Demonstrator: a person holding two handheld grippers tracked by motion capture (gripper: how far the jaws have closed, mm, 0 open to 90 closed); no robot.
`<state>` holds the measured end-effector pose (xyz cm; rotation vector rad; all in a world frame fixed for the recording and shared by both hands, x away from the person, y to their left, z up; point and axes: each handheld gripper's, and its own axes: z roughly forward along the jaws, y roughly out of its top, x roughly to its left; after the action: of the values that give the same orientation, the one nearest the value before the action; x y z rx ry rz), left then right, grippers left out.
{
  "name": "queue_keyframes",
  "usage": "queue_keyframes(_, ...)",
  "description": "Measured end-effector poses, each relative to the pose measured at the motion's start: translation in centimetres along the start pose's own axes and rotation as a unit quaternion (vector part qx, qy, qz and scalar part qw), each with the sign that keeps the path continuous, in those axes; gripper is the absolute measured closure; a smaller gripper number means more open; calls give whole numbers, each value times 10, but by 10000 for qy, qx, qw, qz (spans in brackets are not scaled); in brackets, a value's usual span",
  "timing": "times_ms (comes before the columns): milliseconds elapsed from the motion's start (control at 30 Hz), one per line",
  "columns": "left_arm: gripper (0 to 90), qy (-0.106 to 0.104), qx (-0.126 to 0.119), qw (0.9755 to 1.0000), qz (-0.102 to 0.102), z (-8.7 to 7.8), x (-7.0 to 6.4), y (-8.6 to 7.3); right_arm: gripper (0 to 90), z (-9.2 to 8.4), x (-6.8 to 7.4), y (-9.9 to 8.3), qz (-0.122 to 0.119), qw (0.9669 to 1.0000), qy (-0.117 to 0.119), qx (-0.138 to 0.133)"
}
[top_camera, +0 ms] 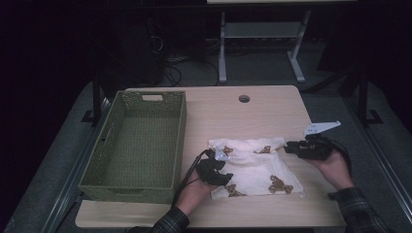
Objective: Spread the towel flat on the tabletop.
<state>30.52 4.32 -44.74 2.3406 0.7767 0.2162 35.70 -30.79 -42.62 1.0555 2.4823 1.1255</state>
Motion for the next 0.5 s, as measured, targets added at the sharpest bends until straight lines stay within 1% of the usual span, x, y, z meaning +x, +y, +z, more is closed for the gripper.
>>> queue_keyframes(33,495,0,0,10000,0,0,0,0,700,0,0,0,0,10000,0,0)
queue_keyframes(133,485,-6,20,10000,71,2,-2,-1,698,14,-15,12,14,9999,-113,23)
queue_keyframes(167,479,-13,18,10000,79,2,-3,-1,695,18,-19,15,82,9998,-153,61)
queue_keyframes(200,467,-14,34,10000,80,4,-3,-2,695,26,-28,19,162,9996,-226,98)
queue_keyframes(233,460,-14,34,10000,80,4,-3,-2,695,26,-28,19,162,9996,-226,98)
queue_keyframes(300,456,-29,56,9999,86,5,-2,-3,696,35,-36,22,243,9993,-273,108)
queue_keyframes(333,450,-29,56,9999,80,5,-1,-3,696,43,-43,25,306,9987,-348,197)
queue_keyframes(367,446,-29,56,9999,80,5,-1,-3,696,43,-43,25,306,9987,-348,197)
queue_keyframes(400,445,-26,53,10000,75,5,-1,-4,696,52,-48,24,373,9984,-349,249)
queue_keyframes(467,443,-22,78,9999,107,6,-1,-4,698,54,-49,24,389,9982,-358,266)
queue_keyframes(500,441,-24,108,9999,121,6,0,-5,703,58,-51,23,371,9980,-388,347)
